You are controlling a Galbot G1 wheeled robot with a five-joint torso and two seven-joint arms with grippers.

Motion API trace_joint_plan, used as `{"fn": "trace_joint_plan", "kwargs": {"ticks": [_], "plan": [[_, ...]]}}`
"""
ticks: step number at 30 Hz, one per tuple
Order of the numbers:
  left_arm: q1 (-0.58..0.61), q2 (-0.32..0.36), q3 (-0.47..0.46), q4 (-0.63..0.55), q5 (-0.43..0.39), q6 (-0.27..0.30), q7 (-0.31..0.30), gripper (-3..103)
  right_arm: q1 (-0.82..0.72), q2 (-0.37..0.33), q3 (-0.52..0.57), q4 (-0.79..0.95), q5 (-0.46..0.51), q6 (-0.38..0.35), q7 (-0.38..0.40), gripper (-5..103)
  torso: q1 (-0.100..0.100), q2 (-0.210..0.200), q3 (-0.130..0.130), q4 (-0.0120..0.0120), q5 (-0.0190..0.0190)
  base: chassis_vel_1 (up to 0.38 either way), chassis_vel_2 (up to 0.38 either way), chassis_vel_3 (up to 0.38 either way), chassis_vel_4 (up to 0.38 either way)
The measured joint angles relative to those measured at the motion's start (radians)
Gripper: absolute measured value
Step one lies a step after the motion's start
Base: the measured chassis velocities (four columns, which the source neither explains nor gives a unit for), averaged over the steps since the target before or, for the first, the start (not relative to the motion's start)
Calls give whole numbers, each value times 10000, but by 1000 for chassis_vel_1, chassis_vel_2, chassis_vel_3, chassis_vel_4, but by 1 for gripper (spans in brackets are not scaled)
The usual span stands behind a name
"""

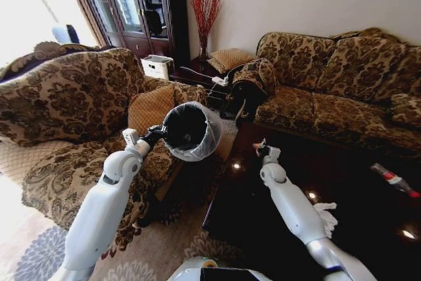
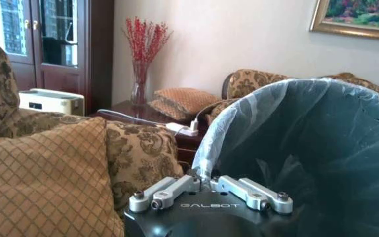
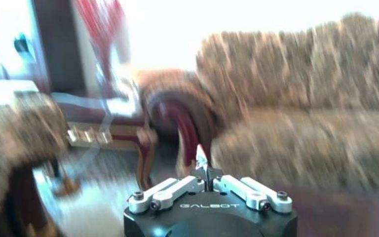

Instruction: Move to the front of the table and place the trash on the table into the trash bin.

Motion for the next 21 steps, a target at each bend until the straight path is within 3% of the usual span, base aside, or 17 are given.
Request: {"fn": "trace_joint_plan", "kwargs": {"ticks": [3,6,9,12,14,15,19,21], "plan": [[-56,60,162,-26,0,21,-13,2,370,-358,-187,1046,65,15,-6,0,0,0,0,0,-1,0,0,0,0],[-175,187,410,-30,0,104,-37,2,1011,-780,-461,2364,714,-279,-99,0,0,0,0,1,-3,0,0,0,0],[-364,266,771,-1,20,203,-90,2,2118,-1147,-972,3827,2247,-799,-162,0,0,0,0,-1,-1,0,0,0,0],[-429,272,881,5,25,250,-105,2,2688,-1211,-1305,4304,3030,-895,-157,0,0,1,0,-1,-5,0,0,0,0],[-544,279,1055,22,39,341,-166,2,3946,-1182,-2172,5170,4673,-1078,-21,0,0,0,0,2,-4,0,0,0,0],[-544,279,1055,22,39,341,-166,2,3946,-1182,-2172,5170,4673,-1078,-21,0,0,0,0,2,-4,0,0,0,0],[-588,426,1173,106,39,380,-195,2,4586,-1251,-3131,6240,6323,-1663,386,0,0,0,0,4,-6,0,0,0,0],[-601,522,1202,137,30,388,-193,2,4552,-1335,-3248,6424,6510,-1789,425,0,0,0,0,4,-6,0,0,0,0]]}}
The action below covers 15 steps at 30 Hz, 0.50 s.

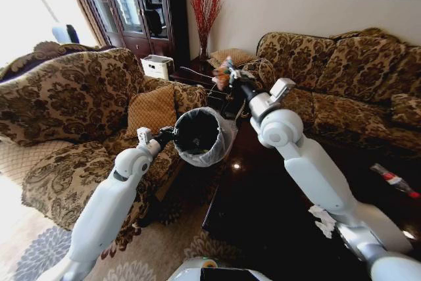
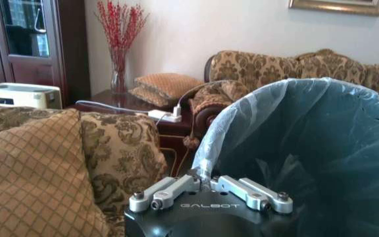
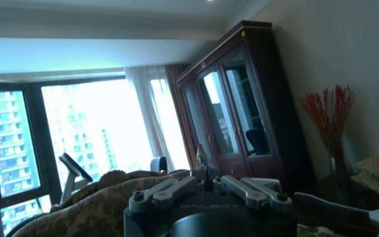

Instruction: Move to the front of the table and place the trash on the table into the trash bin.

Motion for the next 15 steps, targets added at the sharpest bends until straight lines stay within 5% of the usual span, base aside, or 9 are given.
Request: {"fn": "trace_joint_plan", "kwargs": {"ticks": [8,15], "plan": [[-245,763,-41,53,-822,546,84,2,-1706,-1529,-203,1164,-66,-476,-702,0,0,0,0,-5,8,0,0,0,0],[-215,779,-41,-76,-1001,742,46,2,-1992,-1701,-408,1140,-492,-383,-911,0,-1,0,0,-4,6,0,0,0,0]]}}
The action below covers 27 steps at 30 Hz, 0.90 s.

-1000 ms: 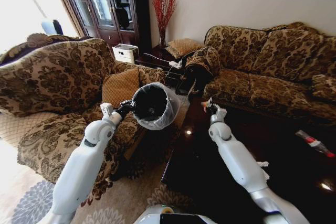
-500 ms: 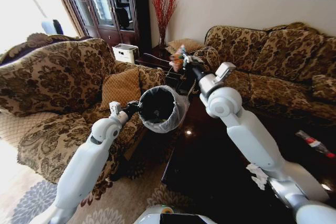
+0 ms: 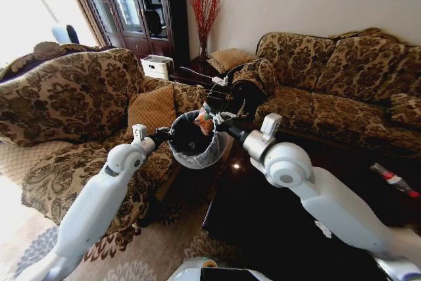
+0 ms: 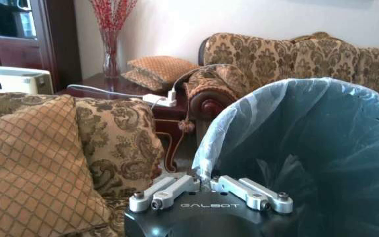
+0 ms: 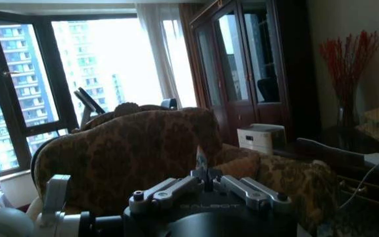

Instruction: Move to the front of the table and place the trash on the table into the trash bin.

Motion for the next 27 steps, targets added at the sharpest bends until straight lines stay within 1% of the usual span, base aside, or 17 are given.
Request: {"fn": "trace_joint_plan", "kwargs": {"ticks": [4,6,7,8,9,10,13,14,16,17,19,20,21,23,25,26,27], "plan": [[8,-108,70,-41,13,14,-45,2,465,202,-258,-332,-174,122,-116,0,1,0,0,2,-3,0,0,0,0],[2,-139,89,-48,20,14,-74,2,582,301,-349,-438,-296,112,-117,-3,1,0,0,2,-3,0,0,0,0],[1,-152,94,-52,24,14,-92,2,631,416,-423,-527,-403,82,-100,1,1,0,0,2,-3,0,0,0,0],[1,-154,95,-54,26,14,-95,2,637,475,-450,-560,-443,68,-86,1,1,0,0,1,-2,0,0,0,0],[-1,-155,95,-56,30,14,-99,2,639,545,-481,-593,-479,53,-66,7,1,0,1,2,-2,0,0,0,0],[-1,-155,95,-56,30,14,-99,2,639,545,-481,-593,-479,53,-66,7,1,0,1,2,-2,0,0,0,0],[-52,-116,99,-57,33,14,-100,2,638,723,-603,-745,-764,47,-23,22,1,0,0,2,-2,0,0,0,0],[-52,-116,99,-57,33,14,-100,2,638,723,-603,-745,-764,47,-23,22,1,0,0,2,-2,0,0,0,0],[-121,-116,117,-7,36,14,-100,2,671,815,-653,-846,-919,75,-43,33,1,0,0,2,0,0,0,0,0],[-142,-124,128,16,36,14,-99,2,700,858,-662,-863,-928,87,-32,33,1,0,0,2,-1,0,0,0,0],[-181,-179,164,64,44,14,-99,2,758,915,-666,-875,-931,132,26,44,2,0,0,2,-1,0,0,0,0],[-181,-179,164,64,44,14,-99,2,758,915,-666,-875,-931,132,26,44,2,0,0,2,-1,0,0,0,0],[-185,-190,170,70,47,14,-99,2,763,916,-655,-875,-932,150,29,50,2,0,1,2,-2,0,0,0,0],[-189,-246,184,71,73,15,-99,2,745,894,-417,-827,-950,268,63,61,1,-1,1,3,-2,0,0,0,0],[-189,-268,181,70,91,20,-98,2,721,866,-257,-793,-976,314,75,61,1,0,0,3,-1,0,0,0,0],[-192,-296,156,66,144,29,-84,2,678,733,109,-738,-1092,421,187,71,1,0,0,3,0,0,0,0,0],[-193,-305,140,64,175,29,-78,2,641,618,278,-726,-1193,500,292,71,1,0,0,3,-2,0,0,0,0]]}}
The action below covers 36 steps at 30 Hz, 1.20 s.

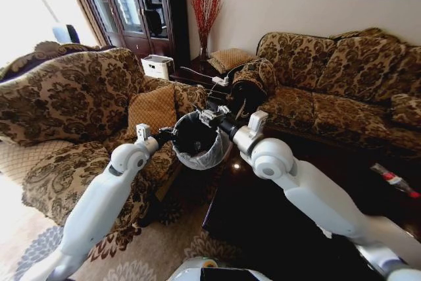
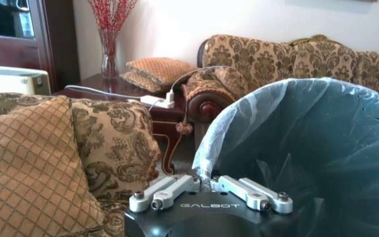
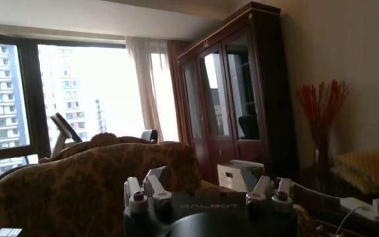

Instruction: Move to the front of the table and place the trash on the table into the trash bin.

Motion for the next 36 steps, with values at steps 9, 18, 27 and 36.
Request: {"fn": "trace_joint_plan", "kwargs": {"ticks": [9,18,27,36], "plan": [[123,6,-371,-170,57,-83,189,2,-2446,-1592,2720,-512,-2641,183,428,99,0,0,0,-1,4,0,0,0,0],[585,98,-910,-281,189,-260,491,2,-8835,-648,8347,-64,-3826,140,-625,100,-1,0,-1,-2,4,-30,-37,-41,-43],[783,112,-982,-324,250,-392,648,2,-11100,1326,9317,-600,-5334,1090,-1603,100,-2,1,-2,-3,1,-87,-94,-92,-88],[1031,65,-1086,-476,224,-479,668,2,-10347,2477,7888,-1842,-6346,1444,-1176,100,1,0,0,-2,0,-121,-120,-119,-135]]}}
